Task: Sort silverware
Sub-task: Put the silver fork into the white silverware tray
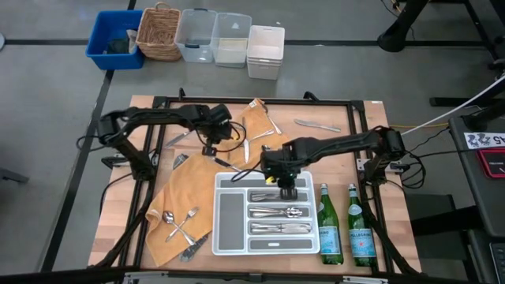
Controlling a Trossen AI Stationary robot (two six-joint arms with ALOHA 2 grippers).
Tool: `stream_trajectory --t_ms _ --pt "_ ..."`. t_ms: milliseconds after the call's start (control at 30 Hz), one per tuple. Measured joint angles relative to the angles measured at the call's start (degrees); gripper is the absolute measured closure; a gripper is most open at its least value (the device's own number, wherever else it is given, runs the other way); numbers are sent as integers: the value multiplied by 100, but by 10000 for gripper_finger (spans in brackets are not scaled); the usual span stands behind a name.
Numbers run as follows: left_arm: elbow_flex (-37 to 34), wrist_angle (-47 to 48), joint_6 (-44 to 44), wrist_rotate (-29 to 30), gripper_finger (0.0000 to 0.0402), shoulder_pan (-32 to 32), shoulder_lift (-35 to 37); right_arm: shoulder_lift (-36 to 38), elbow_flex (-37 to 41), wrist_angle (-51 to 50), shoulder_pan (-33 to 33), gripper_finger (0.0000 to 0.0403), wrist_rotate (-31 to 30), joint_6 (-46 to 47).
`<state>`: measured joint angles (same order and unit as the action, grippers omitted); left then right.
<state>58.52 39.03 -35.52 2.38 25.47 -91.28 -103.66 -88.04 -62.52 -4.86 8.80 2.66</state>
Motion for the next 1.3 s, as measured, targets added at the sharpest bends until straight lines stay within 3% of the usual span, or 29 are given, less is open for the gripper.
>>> stream_trajectory --t_ms 300,567,733,1100,1300 --pt "0 -283 -590 -6 373 3 -599 2 -429 -1137 2 292 -370 -39" --pt "7 -502 -721 -2 291 1 -878 2 -495 -1301 2 292 -383 -180" --pt "4 -889 -738 42 265 3 -879 2 -495 -1301 28 292 -387 -331" --pt "2 -1174 -1522 35 277 3 -871 1 -493 -1442 468 292 -389 -339" --pt "2 -1456 -1967 -335 284 14 -892 0 -493 -1400 699 292 -389 -475"
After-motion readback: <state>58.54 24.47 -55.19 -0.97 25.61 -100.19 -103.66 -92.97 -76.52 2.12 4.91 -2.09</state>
